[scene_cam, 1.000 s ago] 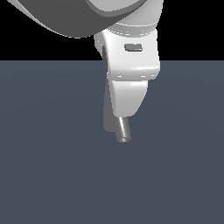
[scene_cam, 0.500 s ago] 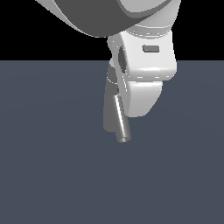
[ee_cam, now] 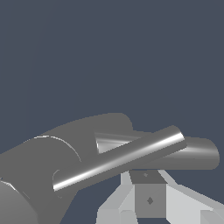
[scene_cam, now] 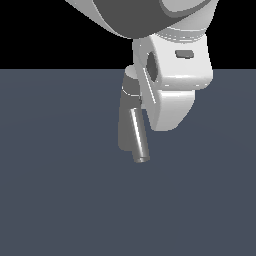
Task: Turn on the faucet by rotating a designated handle.
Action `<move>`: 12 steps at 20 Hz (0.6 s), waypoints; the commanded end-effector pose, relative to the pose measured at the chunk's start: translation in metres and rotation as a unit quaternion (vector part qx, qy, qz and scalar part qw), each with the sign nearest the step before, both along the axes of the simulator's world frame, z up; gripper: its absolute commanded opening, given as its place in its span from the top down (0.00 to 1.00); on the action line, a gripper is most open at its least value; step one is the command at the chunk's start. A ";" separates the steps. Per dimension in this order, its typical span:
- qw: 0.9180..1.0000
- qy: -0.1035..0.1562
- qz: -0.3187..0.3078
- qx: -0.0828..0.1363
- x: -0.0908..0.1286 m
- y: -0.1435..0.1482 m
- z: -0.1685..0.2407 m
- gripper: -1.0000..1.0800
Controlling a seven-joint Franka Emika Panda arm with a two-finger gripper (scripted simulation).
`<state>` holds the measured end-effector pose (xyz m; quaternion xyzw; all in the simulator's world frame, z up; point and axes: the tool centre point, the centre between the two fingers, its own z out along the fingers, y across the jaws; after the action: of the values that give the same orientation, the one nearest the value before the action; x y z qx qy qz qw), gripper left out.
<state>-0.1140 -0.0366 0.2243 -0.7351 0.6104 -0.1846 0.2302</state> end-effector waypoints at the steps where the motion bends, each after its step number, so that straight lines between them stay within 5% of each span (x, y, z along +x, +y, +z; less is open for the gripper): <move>1: 1.000 0.000 -0.010 -0.001 0.005 -0.014 0.003 1.00; 12: 1.000 0.002 -0.020 -0.001 0.029 -0.051 0.014 1.00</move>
<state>-0.0878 -0.0538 0.2388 -0.7425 0.6016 -0.1800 0.2333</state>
